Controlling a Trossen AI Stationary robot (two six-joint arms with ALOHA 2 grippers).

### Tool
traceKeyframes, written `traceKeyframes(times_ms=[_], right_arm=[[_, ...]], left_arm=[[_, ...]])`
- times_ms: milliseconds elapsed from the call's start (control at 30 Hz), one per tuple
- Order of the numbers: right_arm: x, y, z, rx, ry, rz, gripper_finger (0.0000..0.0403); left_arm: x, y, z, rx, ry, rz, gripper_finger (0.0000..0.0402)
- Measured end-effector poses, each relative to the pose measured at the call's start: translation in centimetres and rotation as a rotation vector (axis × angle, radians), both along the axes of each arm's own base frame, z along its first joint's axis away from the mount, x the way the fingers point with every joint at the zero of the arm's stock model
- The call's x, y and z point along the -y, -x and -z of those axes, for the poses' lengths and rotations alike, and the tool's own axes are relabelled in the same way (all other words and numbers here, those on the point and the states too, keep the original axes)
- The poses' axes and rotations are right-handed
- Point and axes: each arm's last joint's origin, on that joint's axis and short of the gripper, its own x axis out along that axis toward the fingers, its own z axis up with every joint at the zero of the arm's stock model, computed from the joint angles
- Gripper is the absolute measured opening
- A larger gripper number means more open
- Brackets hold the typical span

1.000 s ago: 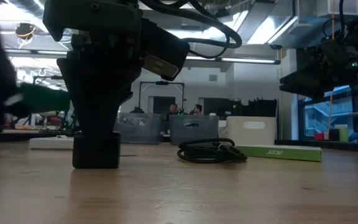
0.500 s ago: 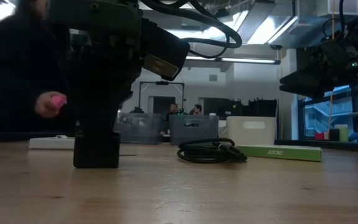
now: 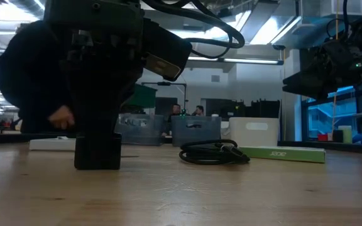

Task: Pick and place items into bin
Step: Put the black charger adapter into the left gray bin

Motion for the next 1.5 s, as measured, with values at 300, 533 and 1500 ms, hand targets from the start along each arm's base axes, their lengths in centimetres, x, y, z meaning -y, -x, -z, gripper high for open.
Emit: traceKeyframes(times_ms=[300,533,1500], right_arm=[[0.0,0.0,0.0,-0.001,0.003,0.000,0.0170],[0.0,0.0,0.0,-0.001,0.003,0.000,0.0170],[0.0,0.0,0.0,0.001,-0.001,0.000,0.0170]], left_arm=[[0.0,0.0,0.0,-0.002,0.004,0.000,0.0159],[0.0,0.0,0.0,-0.003,0.007,0.001,0.0159],[-6.4,3.3,-12.5,0.311,-0.155,-0.024,0.0156]])
